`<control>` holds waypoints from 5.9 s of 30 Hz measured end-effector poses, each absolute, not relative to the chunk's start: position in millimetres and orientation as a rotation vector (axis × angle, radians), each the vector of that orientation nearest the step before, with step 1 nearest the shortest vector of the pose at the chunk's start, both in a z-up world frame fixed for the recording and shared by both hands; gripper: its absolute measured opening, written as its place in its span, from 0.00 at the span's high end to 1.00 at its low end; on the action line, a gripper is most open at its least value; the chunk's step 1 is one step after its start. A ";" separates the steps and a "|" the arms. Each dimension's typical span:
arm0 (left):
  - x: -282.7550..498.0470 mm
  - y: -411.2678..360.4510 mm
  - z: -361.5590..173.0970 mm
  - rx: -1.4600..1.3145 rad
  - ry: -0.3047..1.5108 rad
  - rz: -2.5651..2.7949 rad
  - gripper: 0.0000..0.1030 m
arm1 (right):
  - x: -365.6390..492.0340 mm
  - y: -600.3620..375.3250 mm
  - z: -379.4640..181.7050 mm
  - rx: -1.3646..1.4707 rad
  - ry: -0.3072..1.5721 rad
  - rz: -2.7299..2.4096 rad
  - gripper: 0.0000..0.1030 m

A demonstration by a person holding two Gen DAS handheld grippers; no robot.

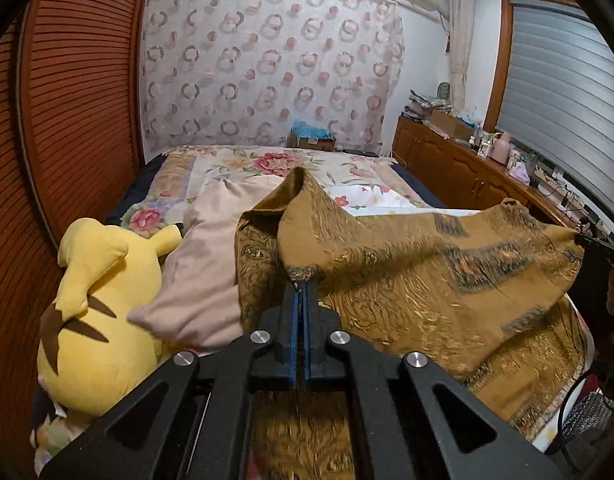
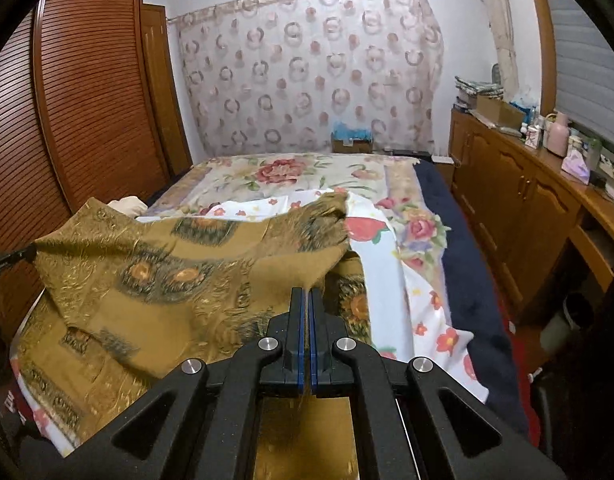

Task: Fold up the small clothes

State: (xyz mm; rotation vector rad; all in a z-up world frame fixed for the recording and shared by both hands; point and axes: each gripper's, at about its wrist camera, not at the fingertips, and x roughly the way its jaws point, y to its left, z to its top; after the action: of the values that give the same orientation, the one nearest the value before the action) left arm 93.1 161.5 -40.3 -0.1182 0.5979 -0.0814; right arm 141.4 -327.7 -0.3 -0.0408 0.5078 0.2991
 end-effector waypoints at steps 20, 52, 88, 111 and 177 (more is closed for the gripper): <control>1.4 161.9 -69.8 -0.143 0.687 -0.043 0.96 | 76.3 -349.2 -49.0 -0.021 0.689 0.288 0.96; 73.1 146.8 -47.2 -0.126 0.599 -0.071 0.22 | 265.1 -326.2 -39.1 0.021 0.763 0.147 0.94; 75.9 161.1 -116.4 -0.143 0.806 -0.011 0.22 | 238.7 -272.1 -64.3 -0.200 0.723 0.270 0.36; 76.3 155.7 -114.0 -0.159 0.820 -0.111 0.93 | 240.4 -267.7 -65.6 -0.214 0.735 0.296 0.21; 122.9 -51.8 -10.1 0.052 0.589 -0.472 0.26 | 158.3 -272.1 -38.2 -0.155 0.615 0.409 0.21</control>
State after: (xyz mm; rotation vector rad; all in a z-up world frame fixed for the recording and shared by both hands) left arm 122.9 -51.8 -10.1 0.0517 0.5887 -0.4721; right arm 158.3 -272.1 -38.2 -0.1553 0.6154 0.4090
